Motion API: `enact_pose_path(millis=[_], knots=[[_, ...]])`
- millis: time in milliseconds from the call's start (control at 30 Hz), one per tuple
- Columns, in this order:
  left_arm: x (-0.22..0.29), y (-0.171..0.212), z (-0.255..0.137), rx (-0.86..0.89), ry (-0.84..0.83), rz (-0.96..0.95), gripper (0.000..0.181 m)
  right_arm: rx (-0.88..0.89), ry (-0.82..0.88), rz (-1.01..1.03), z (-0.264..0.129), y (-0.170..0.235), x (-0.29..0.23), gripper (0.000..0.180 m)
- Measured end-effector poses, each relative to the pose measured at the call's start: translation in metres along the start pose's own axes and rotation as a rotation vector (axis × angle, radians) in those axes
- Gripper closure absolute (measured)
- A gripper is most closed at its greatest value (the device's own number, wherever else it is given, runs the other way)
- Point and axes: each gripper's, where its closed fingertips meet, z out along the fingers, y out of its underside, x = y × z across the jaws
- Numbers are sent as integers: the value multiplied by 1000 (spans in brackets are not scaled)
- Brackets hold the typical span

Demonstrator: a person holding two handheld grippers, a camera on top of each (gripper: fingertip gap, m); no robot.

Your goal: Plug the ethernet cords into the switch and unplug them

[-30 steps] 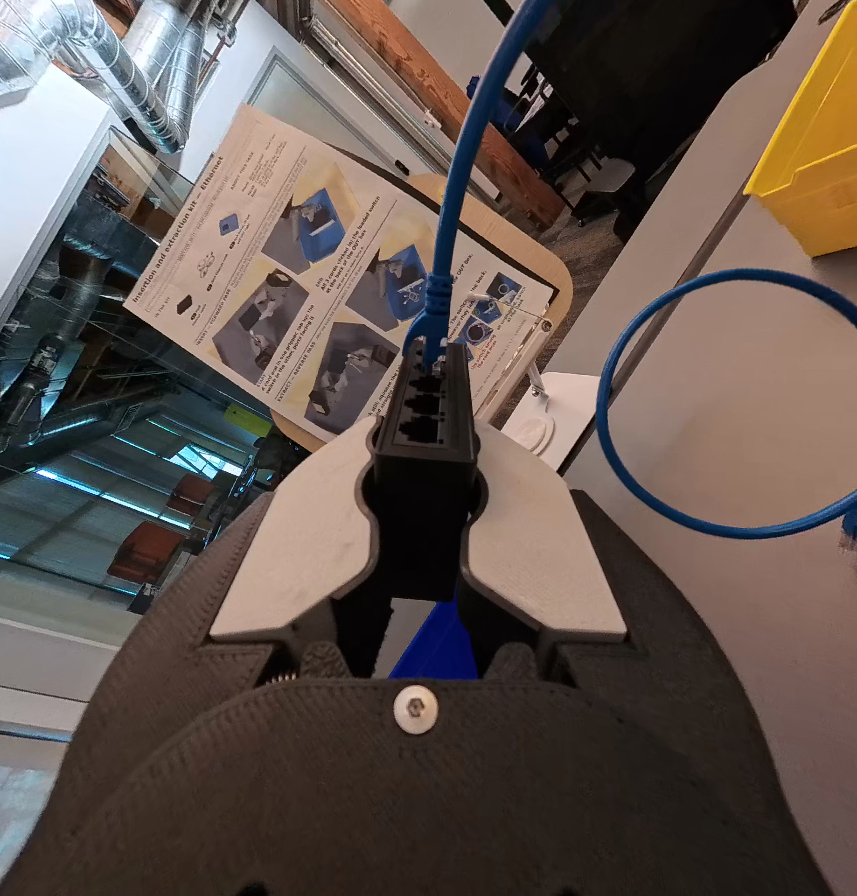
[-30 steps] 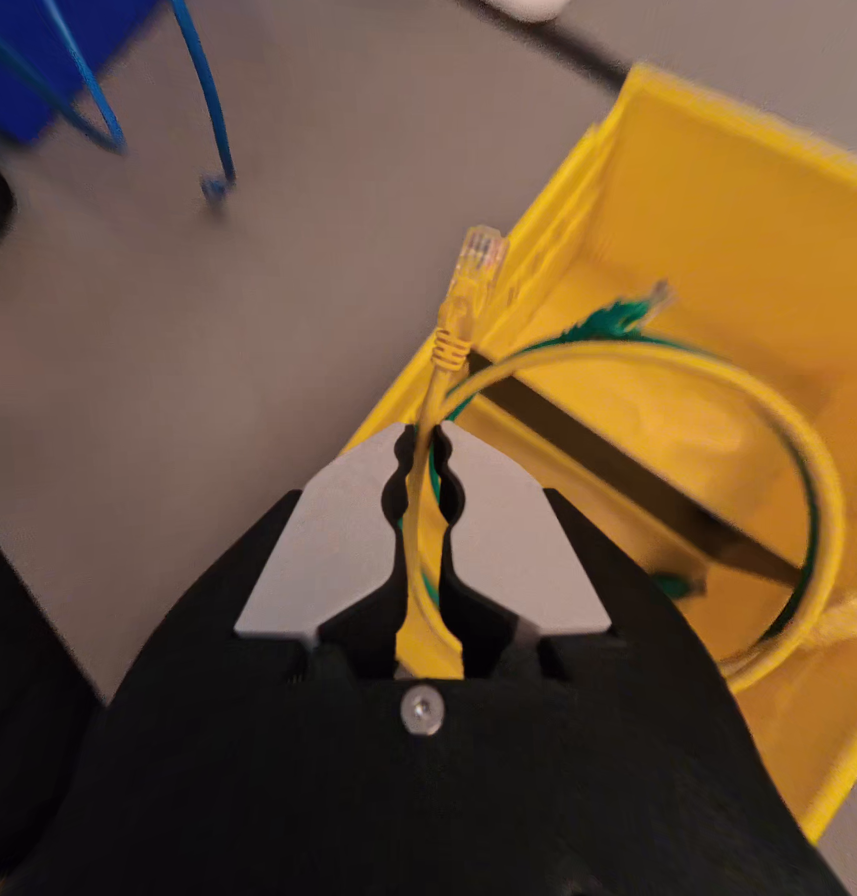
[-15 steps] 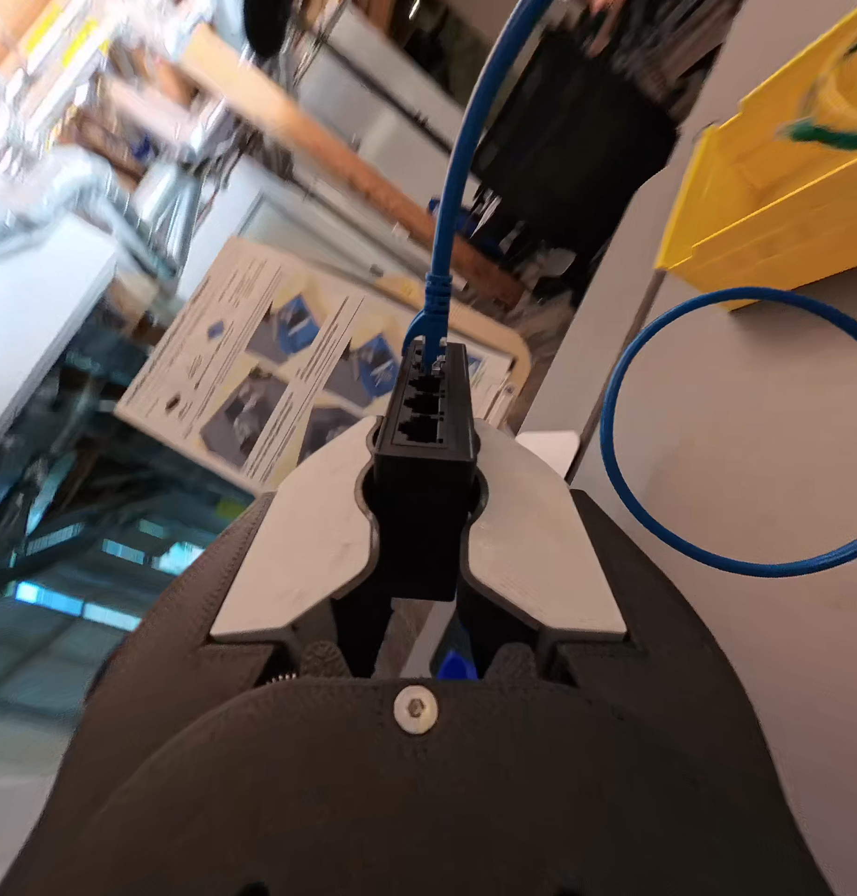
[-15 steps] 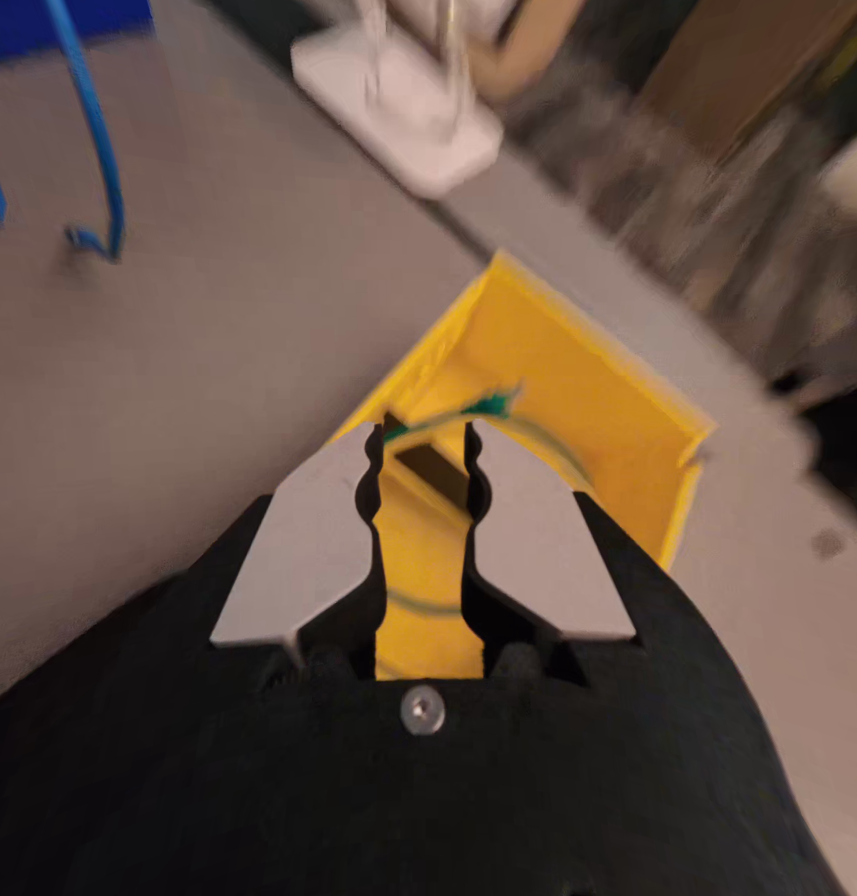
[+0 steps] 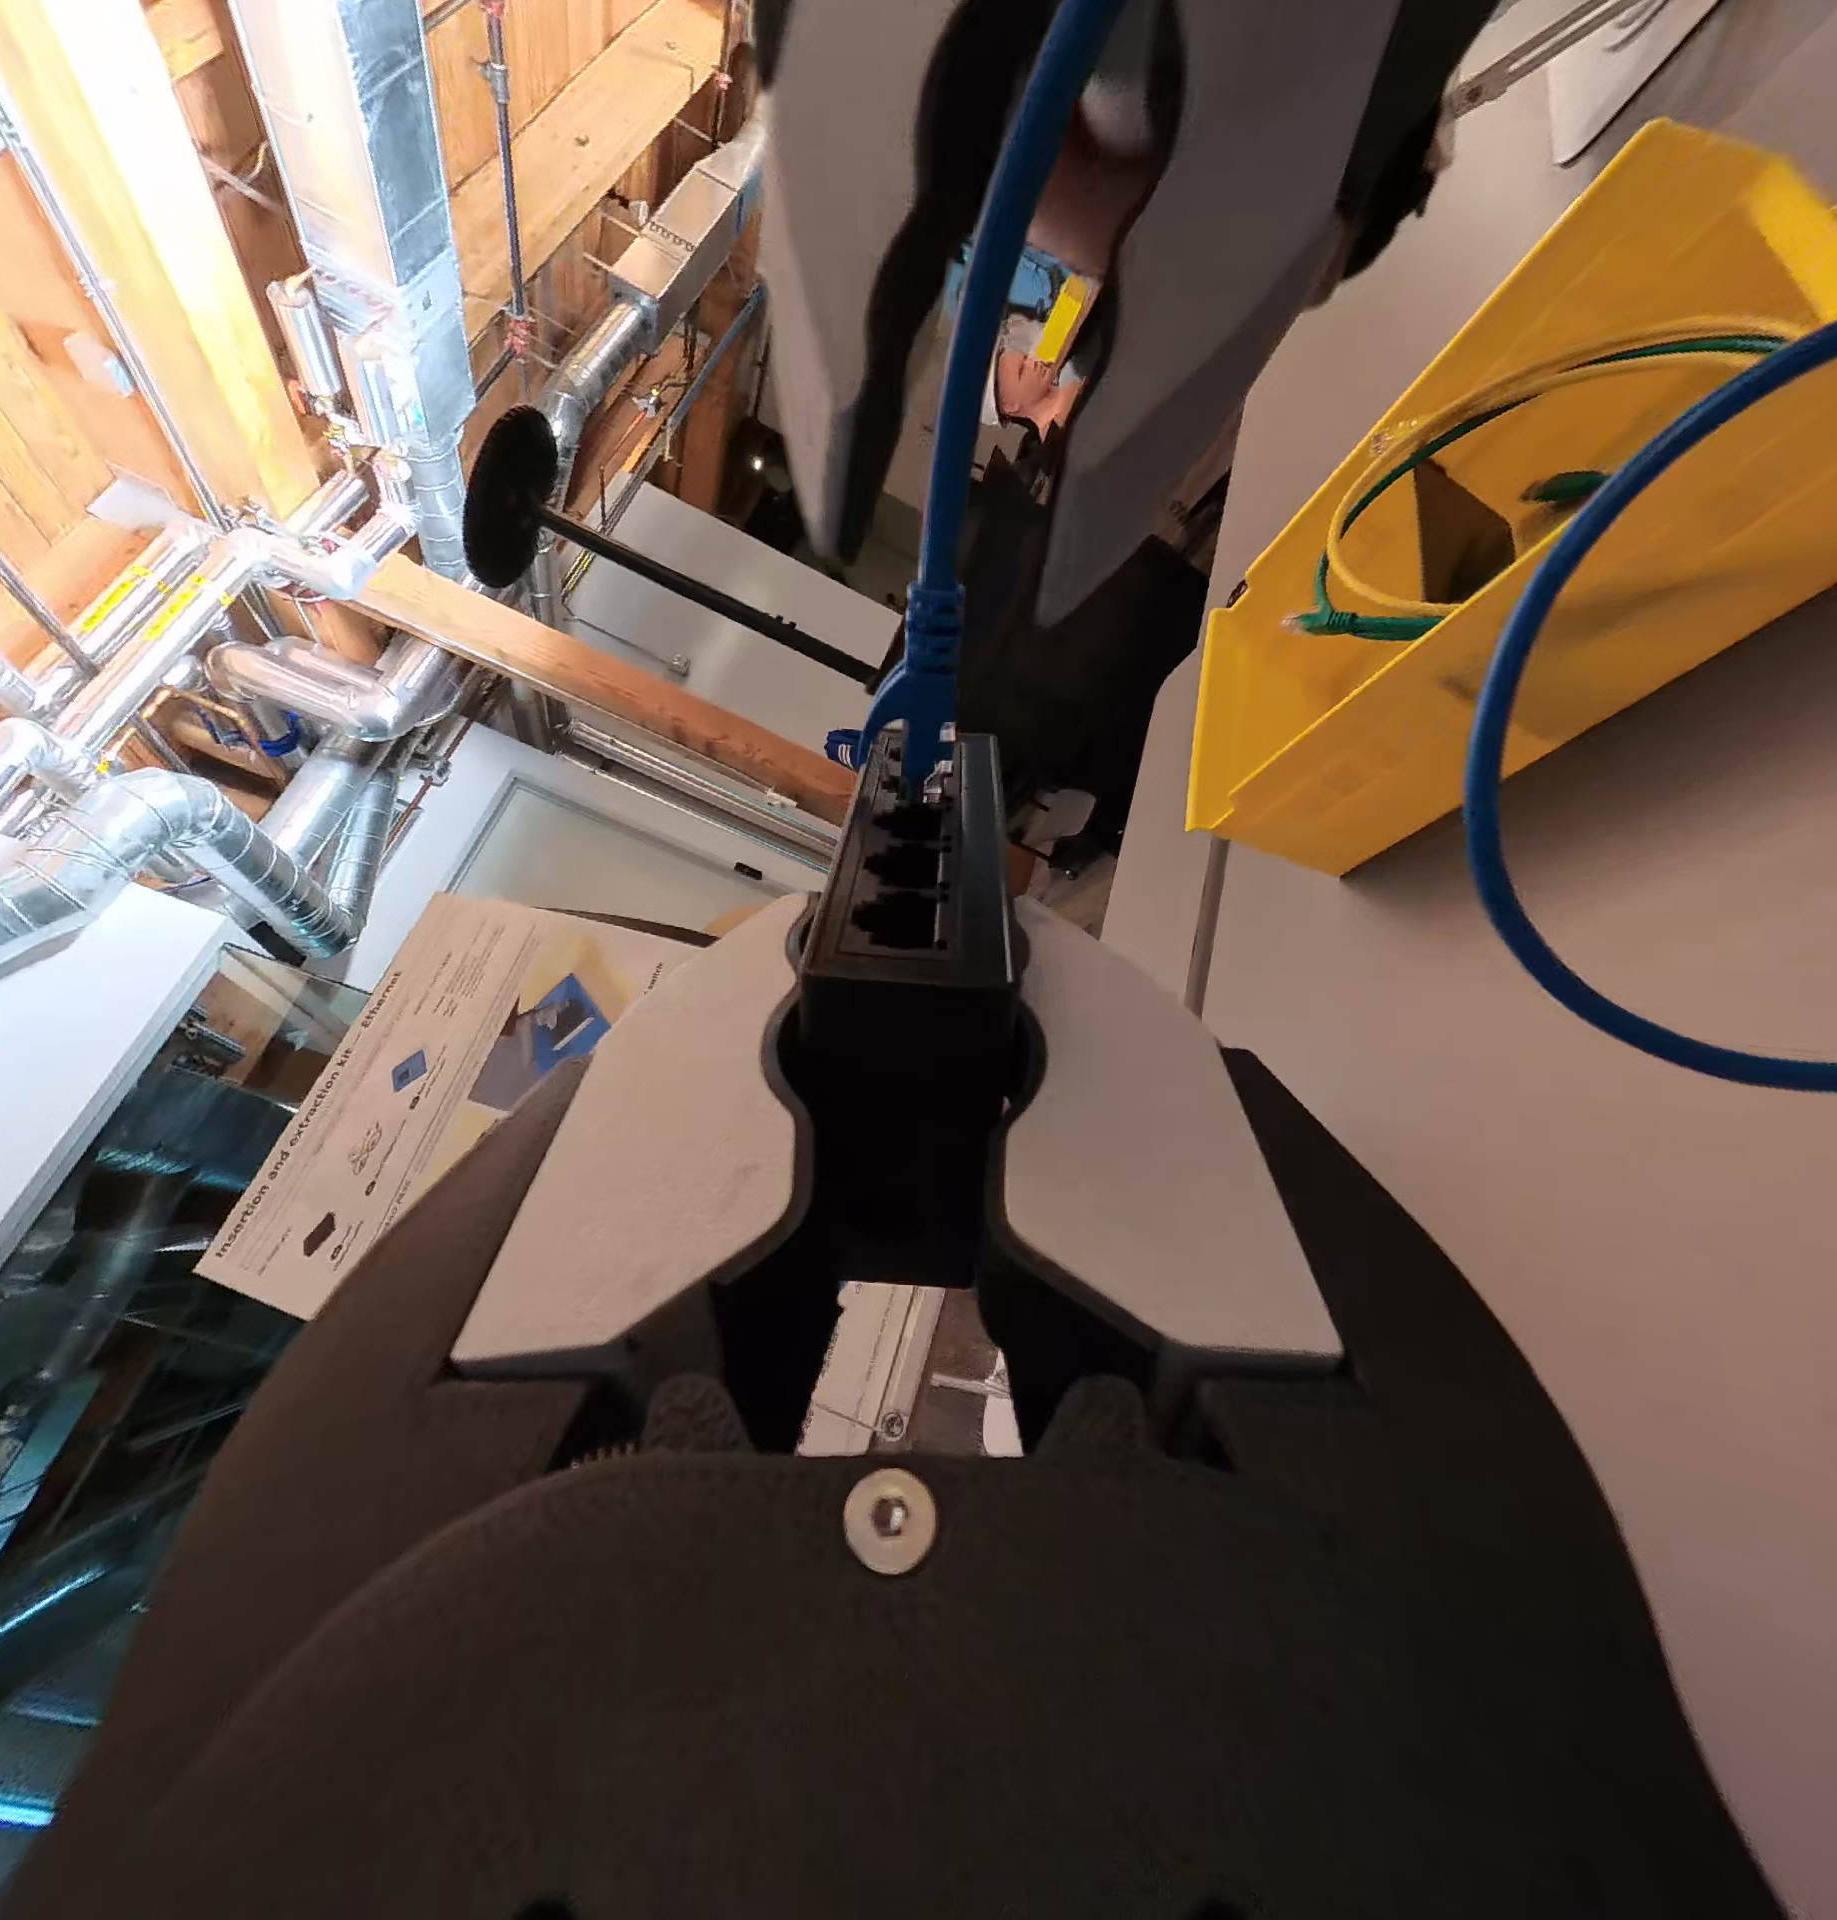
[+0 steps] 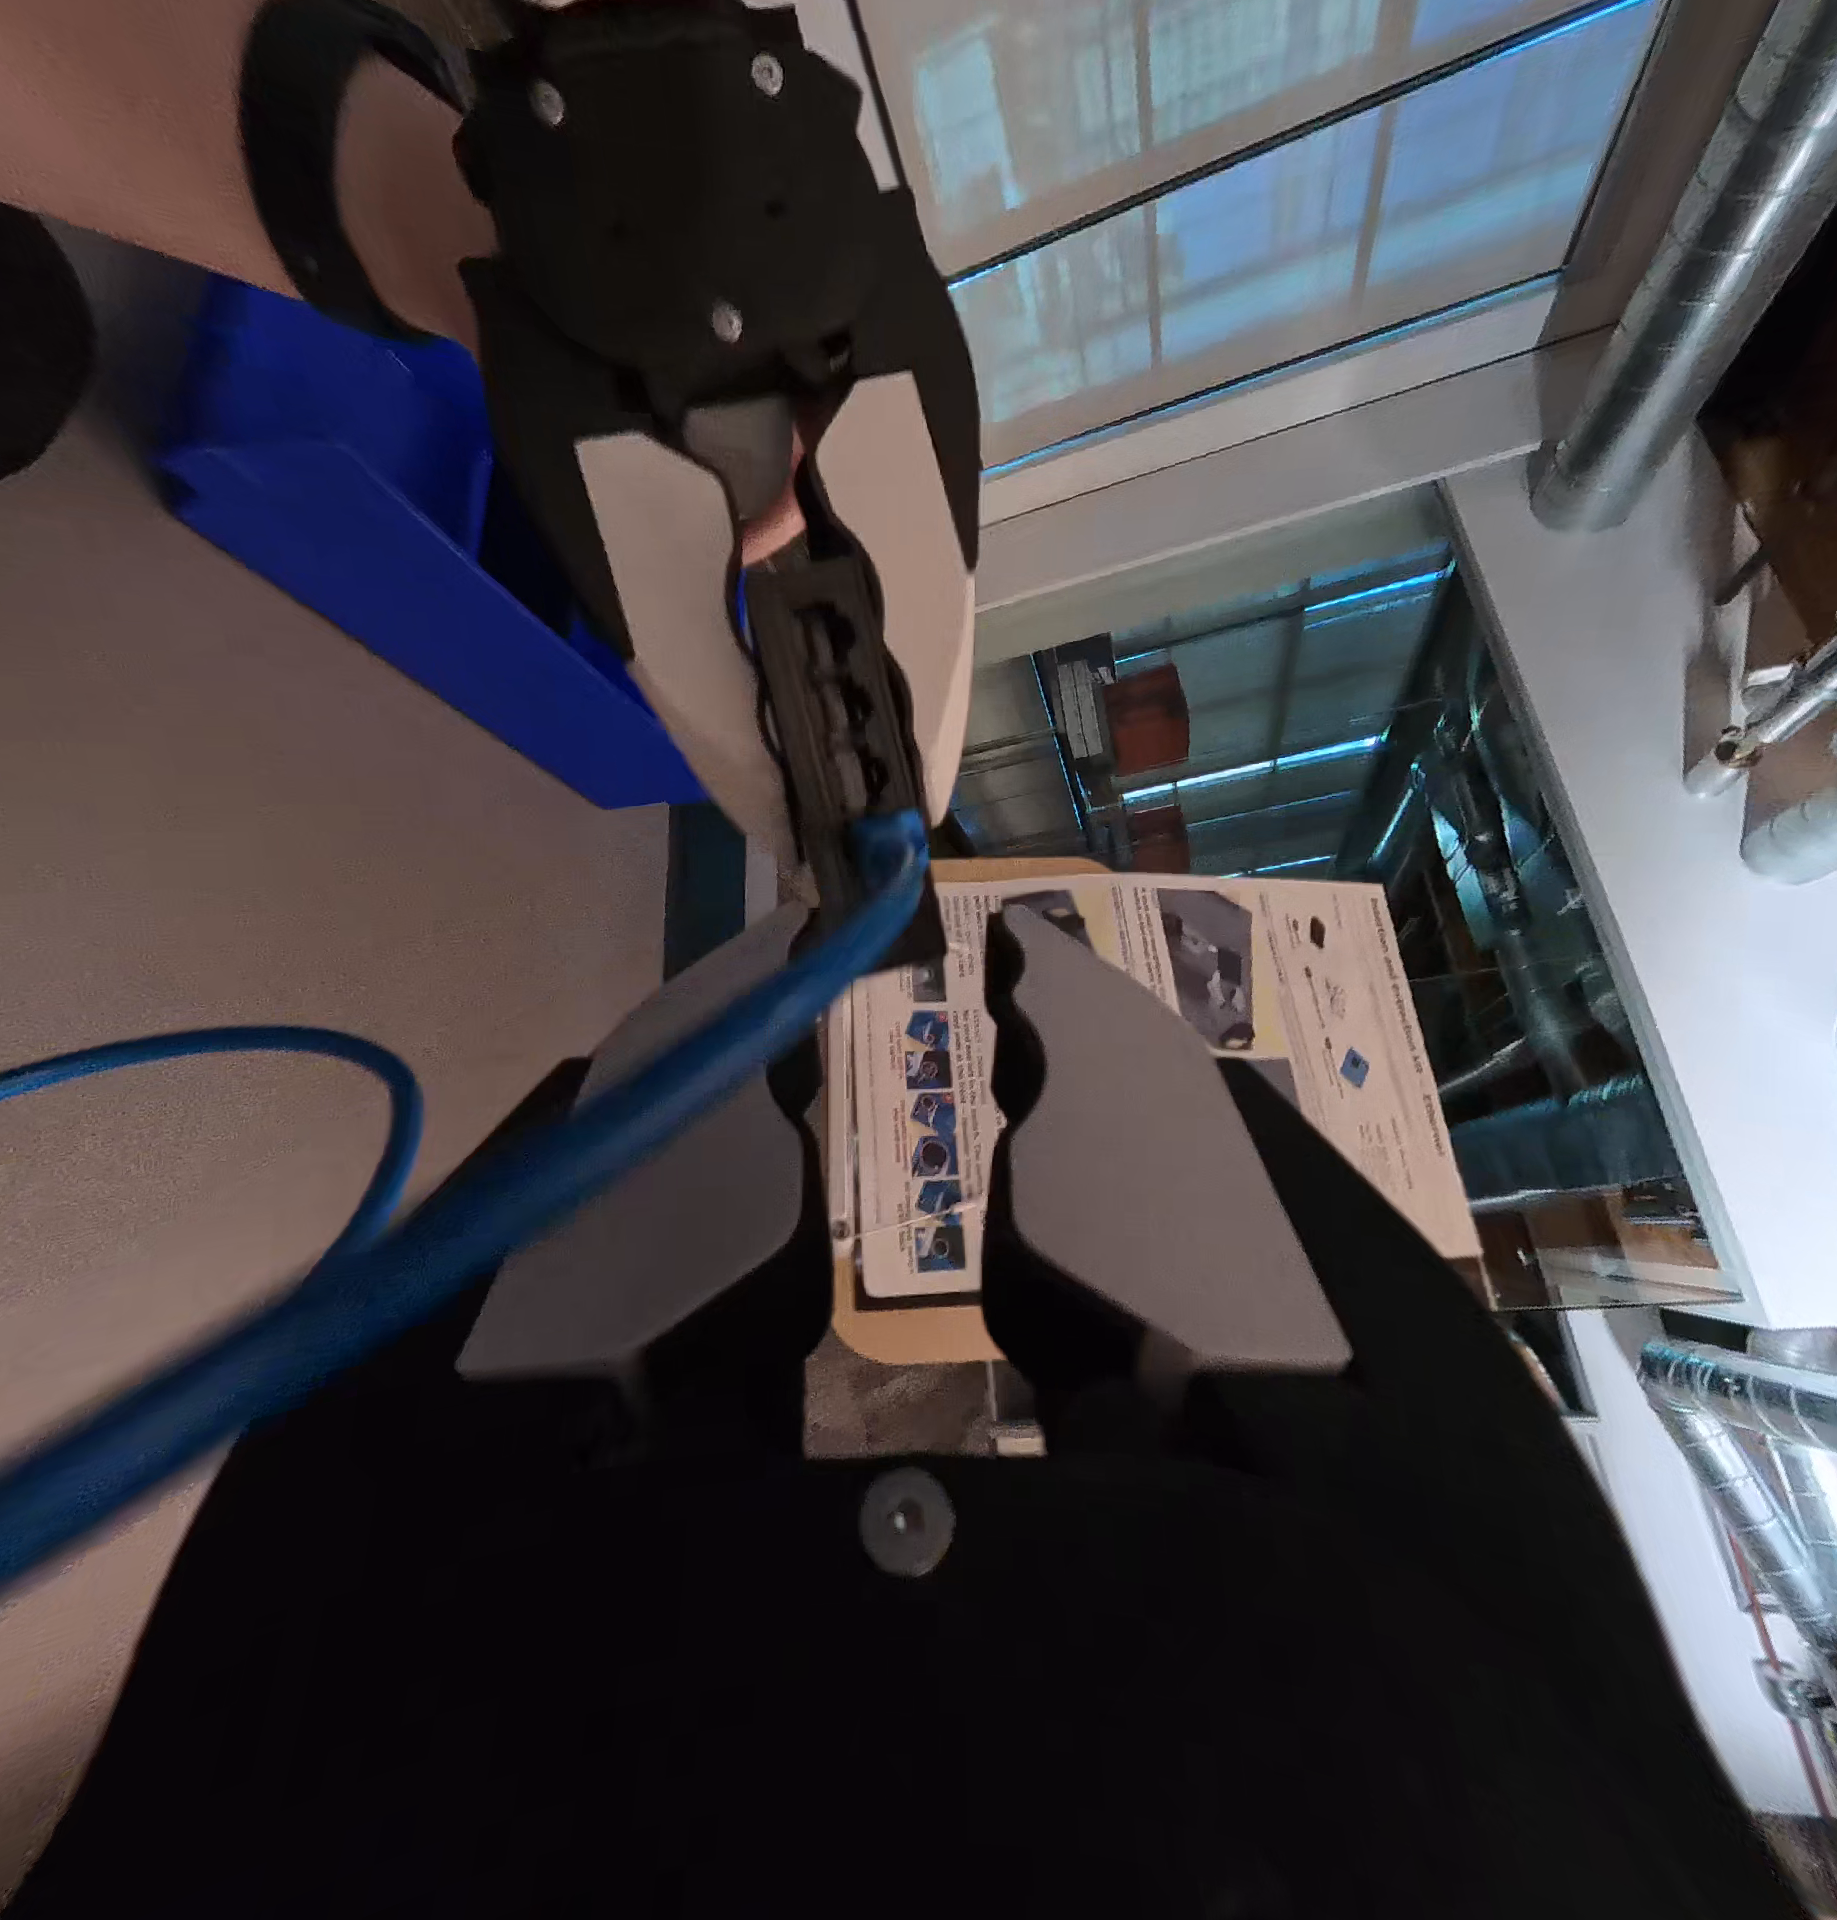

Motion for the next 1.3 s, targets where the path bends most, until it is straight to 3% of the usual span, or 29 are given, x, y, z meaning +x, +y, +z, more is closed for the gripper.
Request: enact_pose_path(millis=[200,967,1200,1300], knots=[[1,-2,-1,-16,14,1,152,-34,-78,-97,17,-11,-5,166],[2,-1,-2,-48,24,13,152,-189,-127,-180,26,6,-6,163],[-1,-3,-6,-63,22,10,153,-131,-44,-244,26,-3,0,157],[-1,-4,-7,-61,21,12,152,-119,-68,-245,26,-4,-3,164]])
